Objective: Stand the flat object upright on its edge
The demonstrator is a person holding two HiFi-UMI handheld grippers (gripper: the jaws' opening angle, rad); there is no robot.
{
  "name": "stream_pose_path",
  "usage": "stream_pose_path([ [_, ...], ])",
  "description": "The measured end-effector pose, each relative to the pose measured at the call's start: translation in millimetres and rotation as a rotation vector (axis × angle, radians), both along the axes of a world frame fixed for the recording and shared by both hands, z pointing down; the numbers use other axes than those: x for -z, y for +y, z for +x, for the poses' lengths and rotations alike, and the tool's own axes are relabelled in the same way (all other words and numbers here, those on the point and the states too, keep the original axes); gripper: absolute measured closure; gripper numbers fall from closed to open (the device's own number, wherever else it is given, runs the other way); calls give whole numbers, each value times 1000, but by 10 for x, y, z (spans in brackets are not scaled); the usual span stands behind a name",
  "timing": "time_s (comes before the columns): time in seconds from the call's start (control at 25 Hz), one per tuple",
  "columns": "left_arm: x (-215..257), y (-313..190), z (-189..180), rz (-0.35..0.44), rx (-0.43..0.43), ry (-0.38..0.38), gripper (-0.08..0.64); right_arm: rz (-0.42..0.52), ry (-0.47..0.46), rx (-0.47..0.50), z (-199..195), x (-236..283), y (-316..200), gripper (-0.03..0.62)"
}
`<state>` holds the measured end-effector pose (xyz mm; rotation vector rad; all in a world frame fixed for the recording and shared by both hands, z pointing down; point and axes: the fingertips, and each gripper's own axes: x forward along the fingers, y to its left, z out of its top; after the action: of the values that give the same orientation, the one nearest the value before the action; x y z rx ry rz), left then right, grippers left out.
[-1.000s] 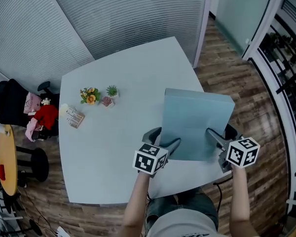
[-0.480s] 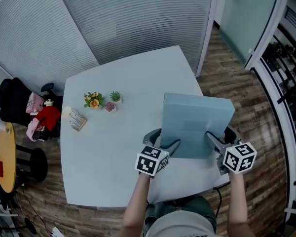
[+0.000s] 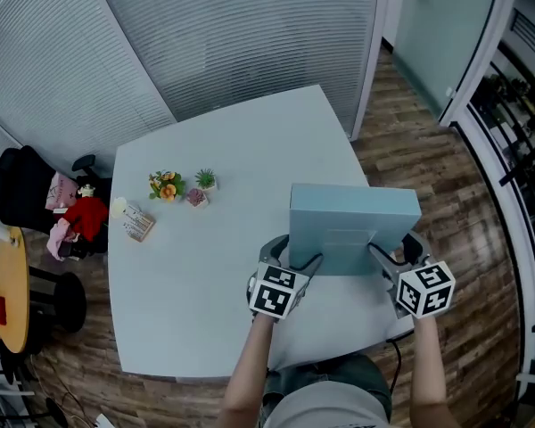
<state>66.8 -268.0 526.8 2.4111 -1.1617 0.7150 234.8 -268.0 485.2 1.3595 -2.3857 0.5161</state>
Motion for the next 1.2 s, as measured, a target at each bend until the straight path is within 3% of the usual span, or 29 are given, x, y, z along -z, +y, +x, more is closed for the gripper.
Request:
stream_pose_path([
  [0.2,-36,13,-11,1,13,-26,209,-1,13,3,-10,-47,18,236],
  [0.72,-175,169,-81,-17,34,-15,210,46,76,27,-108,-59,183,244],
  [1.2,-190,290,-100,3,15,-9,210,69,77,1,-122,-84,361,242],
])
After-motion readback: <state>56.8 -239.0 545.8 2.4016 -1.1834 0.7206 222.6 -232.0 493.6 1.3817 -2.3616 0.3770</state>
